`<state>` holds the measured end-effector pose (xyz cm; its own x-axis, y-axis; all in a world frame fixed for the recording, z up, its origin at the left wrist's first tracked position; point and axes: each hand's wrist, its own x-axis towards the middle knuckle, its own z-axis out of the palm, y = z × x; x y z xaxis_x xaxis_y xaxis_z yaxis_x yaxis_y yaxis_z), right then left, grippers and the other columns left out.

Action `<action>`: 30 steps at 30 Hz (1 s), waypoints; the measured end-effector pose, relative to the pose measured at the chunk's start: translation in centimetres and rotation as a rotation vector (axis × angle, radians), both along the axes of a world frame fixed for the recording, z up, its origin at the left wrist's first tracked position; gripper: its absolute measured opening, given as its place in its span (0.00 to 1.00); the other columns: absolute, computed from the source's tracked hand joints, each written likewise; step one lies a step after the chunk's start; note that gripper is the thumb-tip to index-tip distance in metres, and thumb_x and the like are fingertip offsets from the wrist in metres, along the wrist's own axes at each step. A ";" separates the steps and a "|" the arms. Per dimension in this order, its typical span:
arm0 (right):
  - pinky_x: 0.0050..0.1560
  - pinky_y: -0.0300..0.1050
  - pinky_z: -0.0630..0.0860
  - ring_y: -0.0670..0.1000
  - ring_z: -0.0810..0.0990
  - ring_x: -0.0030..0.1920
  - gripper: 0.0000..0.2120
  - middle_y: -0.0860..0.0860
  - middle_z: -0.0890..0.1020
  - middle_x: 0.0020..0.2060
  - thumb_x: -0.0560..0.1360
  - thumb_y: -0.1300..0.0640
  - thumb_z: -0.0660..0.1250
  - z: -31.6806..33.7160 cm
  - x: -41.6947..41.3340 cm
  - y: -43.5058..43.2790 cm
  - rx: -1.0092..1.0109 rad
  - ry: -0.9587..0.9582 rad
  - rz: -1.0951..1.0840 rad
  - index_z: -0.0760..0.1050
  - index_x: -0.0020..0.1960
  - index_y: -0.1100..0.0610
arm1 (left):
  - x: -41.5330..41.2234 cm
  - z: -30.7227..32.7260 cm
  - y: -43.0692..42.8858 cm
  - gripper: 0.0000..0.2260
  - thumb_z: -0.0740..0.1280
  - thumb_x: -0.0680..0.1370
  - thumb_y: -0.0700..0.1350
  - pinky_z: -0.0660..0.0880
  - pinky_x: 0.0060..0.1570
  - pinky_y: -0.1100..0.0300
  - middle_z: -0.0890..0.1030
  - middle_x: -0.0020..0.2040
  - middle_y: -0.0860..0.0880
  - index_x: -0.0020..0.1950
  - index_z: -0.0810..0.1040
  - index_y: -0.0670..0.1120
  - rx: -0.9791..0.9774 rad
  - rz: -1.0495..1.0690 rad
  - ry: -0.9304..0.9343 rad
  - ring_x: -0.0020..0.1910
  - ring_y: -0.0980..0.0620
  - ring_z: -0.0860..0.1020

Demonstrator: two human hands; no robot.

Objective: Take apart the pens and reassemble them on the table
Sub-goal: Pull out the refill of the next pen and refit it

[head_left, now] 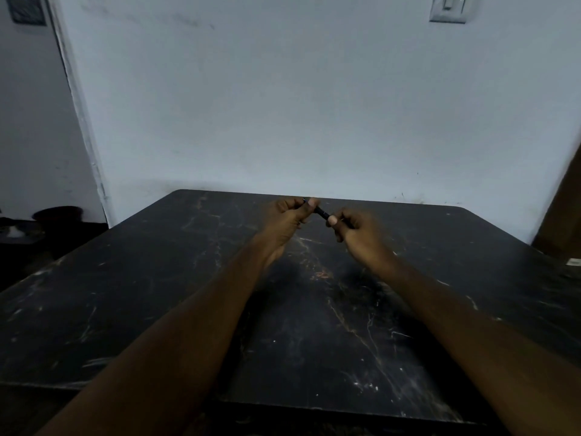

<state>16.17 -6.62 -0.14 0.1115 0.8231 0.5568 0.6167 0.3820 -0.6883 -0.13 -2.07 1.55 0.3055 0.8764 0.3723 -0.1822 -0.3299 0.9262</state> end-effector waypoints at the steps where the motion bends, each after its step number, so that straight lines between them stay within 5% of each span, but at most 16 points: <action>1: 0.36 0.50 0.69 0.53 0.73 0.30 0.12 0.52 0.76 0.27 0.79 0.54 0.63 0.1 0.0 0.0 -0.012 0.011 0.012 0.78 0.38 0.55 | 0.0 0.0 0.0 0.10 0.68 0.78 0.46 0.69 0.40 0.62 0.78 0.41 0.43 0.47 0.82 0.39 0.006 -0.007 0.002 0.40 0.55 0.73; 4: 0.36 0.47 0.66 0.51 0.71 0.30 0.13 0.49 0.74 0.27 0.79 0.52 0.62 0.0 0.0 0.0 -0.015 0.021 0.006 0.77 0.37 0.49 | 0.1 -0.1 0.2 0.10 0.68 0.78 0.46 0.70 0.37 0.65 0.79 0.37 0.48 0.49 0.82 0.40 0.007 -0.011 -0.015 0.37 0.57 0.73; 7: 0.37 0.48 0.68 0.52 0.72 0.31 0.12 0.53 0.75 0.29 0.79 0.50 0.62 -0.4 -0.2 0.2 0.023 0.001 -0.006 0.77 0.40 0.54 | 0.3 -0.3 0.5 0.11 0.70 0.76 0.50 0.69 0.33 0.66 0.80 0.36 0.50 0.49 0.84 0.42 -0.008 0.011 -0.044 0.31 0.59 0.74; 10: 0.37 0.49 0.72 0.54 0.77 0.34 0.11 0.53 0.79 0.33 0.78 0.49 0.63 -0.6 -0.2 0.3 0.068 -0.059 -0.061 0.76 0.43 0.55 | 0.3 -0.6 0.7 0.13 0.71 0.75 0.54 0.70 0.32 0.66 0.83 0.42 0.50 0.50 0.85 0.45 -0.060 0.034 -0.046 0.32 0.60 0.75; 22: 0.39 0.50 0.67 0.54 0.72 0.34 0.12 0.53 0.74 0.31 0.79 0.52 0.62 -0.1 -0.1 -0.1 -0.010 0.023 -0.024 0.77 0.46 0.59 | 0.1 -0.4 0.8 0.11 0.68 0.78 0.49 0.68 0.36 0.65 0.81 0.35 0.55 0.51 0.84 0.42 0.027 0.043 -0.017 0.36 0.58 0.72; 26: 0.40 0.49 0.72 0.54 0.77 0.36 0.11 0.54 0.80 0.35 0.79 0.49 0.62 -0.5 0.1 -0.2 0.038 -0.021 -0.069 0.76 0.45 0.56 | 0.2 -0.2 0.8 0.14 0.64 0.78 0.58 0.69 0.35 0.66 0.84 0.39 0.58 0.48 0.85 0.50 0.033 0.111 0.099 0.33 0.62 0.74; 30: 0.38 0.50 0.74 0.51 0.78 0.37 0.08 0.47 0.79 0.36 0.77 0.47 0.65 -0.8 0.6 0.3 0.093 -0.030 -0.117 0.76 0.44 0.51 | -0.7 -0.5 2.0 0.15 0.62 0.79 0.60 0.70 0.44 0.61 0.83 0.47 0.53 0.50 0.82 0.50 0.142 0.322 0.369 0.44 0.59 0.78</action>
